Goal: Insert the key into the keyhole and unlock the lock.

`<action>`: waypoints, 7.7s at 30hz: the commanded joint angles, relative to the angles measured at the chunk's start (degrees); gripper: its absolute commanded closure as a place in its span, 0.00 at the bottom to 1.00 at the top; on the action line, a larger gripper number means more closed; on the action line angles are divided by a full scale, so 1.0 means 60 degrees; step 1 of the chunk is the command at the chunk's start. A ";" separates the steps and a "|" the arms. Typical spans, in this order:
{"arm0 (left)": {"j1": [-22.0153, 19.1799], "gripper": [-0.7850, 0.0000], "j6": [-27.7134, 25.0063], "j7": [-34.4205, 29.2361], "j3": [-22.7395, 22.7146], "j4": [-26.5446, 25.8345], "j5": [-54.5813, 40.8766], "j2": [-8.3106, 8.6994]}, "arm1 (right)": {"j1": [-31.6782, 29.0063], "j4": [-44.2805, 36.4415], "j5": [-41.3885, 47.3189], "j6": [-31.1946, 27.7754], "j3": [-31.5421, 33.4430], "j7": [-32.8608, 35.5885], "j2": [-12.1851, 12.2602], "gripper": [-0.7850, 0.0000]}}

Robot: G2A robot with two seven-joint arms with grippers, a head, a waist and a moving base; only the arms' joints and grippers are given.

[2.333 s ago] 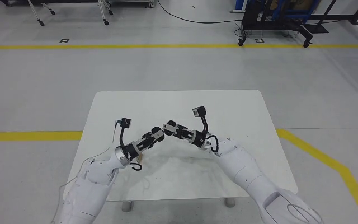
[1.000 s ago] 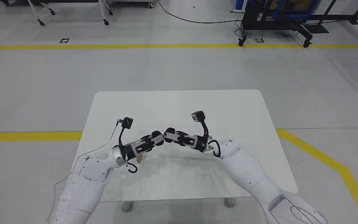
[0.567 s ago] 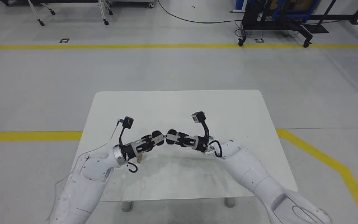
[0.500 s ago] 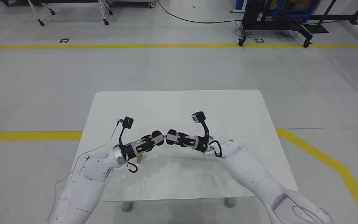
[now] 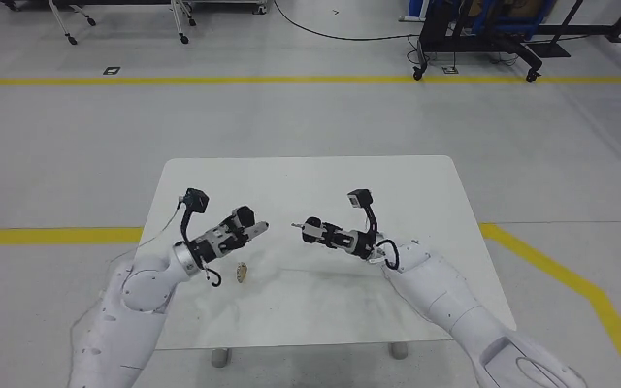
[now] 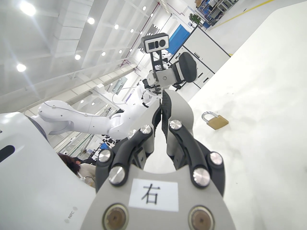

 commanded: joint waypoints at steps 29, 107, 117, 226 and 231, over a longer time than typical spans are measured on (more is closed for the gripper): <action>0.2403 0.64 0.1366 0.1179 0.0147 -0.1551 0.8973 0.0239 | -0.0002 -0.0002 -0.0004 0.0000 -0.0003 0.0000 0.0000 1.00; -0.2538 1.00 0.7486 -0.6217 0.2103 0.5108 -0.9443 -0.0557 | -0.1656 -0.3287 -0.5340 0.0784 0.2157 -0.2835 0.0577 1.00; -0.3259 1.00 0.6573 -0.5784 0.2755 0.5976 -0.9997 -0.0874 | -0.3093 -0.5702 -0.8592 0.2369 0.2817 -0.4044 0.0790 1.00; -0.1541 1.00 0.1062 0.0977 0.2300 0.3541 -0.7516 -0.1635 | -0.1570 -0.2564 -0.6677 0.2924 0.0836 -0.5901 -0.0552 0.33; -0.1494 1.00 0.0975 0.1023 0.2262 0.3469 -0.7415 -0.1643 | -0.1780 -0.2902 -0.7206 0.3186 0.0814 -0.6160 -0.0558 0.60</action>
